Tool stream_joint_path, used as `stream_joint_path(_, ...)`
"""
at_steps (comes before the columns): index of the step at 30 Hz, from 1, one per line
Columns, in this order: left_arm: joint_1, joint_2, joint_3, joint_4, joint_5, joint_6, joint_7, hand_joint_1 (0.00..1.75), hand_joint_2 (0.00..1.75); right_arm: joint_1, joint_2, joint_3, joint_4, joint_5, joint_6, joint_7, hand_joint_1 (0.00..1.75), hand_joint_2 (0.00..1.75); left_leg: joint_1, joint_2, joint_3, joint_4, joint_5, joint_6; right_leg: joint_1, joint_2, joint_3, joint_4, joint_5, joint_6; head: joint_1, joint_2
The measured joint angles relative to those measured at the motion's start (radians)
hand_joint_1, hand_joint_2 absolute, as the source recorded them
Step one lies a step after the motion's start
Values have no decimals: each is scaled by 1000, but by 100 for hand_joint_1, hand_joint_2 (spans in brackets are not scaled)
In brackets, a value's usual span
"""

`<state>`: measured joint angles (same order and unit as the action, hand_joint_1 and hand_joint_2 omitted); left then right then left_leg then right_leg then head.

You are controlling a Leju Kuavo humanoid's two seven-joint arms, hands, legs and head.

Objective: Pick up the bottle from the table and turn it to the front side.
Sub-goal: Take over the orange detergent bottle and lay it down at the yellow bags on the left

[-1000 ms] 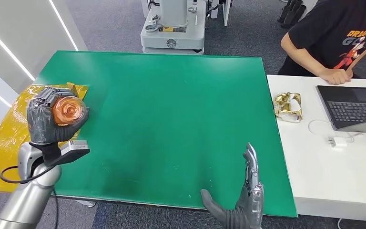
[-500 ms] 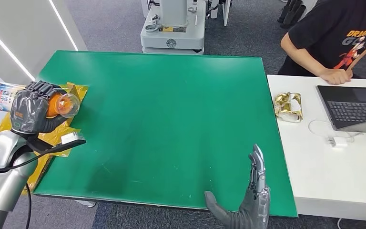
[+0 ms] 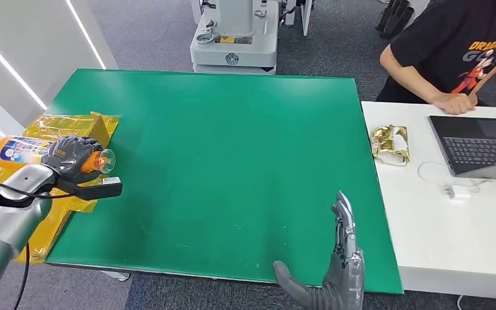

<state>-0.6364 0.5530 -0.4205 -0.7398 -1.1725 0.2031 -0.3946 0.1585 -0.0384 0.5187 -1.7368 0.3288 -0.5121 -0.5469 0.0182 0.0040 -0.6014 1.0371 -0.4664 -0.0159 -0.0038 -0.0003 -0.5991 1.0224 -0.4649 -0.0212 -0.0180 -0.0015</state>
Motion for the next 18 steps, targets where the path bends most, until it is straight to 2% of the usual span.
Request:
stream_joint_path(3,-45,-22,-38,116,-9,-9,10,175,175,-1,10,-8,-4,11,8,8,0,175,0,0,0,0,0,0,0,0,0,0,0,0,0,0)
stream_joint_path(8,-67,-52,-65,228,-5,-22,27,175,175,-3,17,-19,-4,12,13,8,0,175,0,0,0,0,-1,0,0,1,0,-1,0,0,0,0)
stream_joint_path(18,-58,-74,-79,308,4,6,35,175,175,-4,19,-24,-4,7,2,18,0,175,0,0,0,0,0,0,0,0,0,0,0,0,0,0)
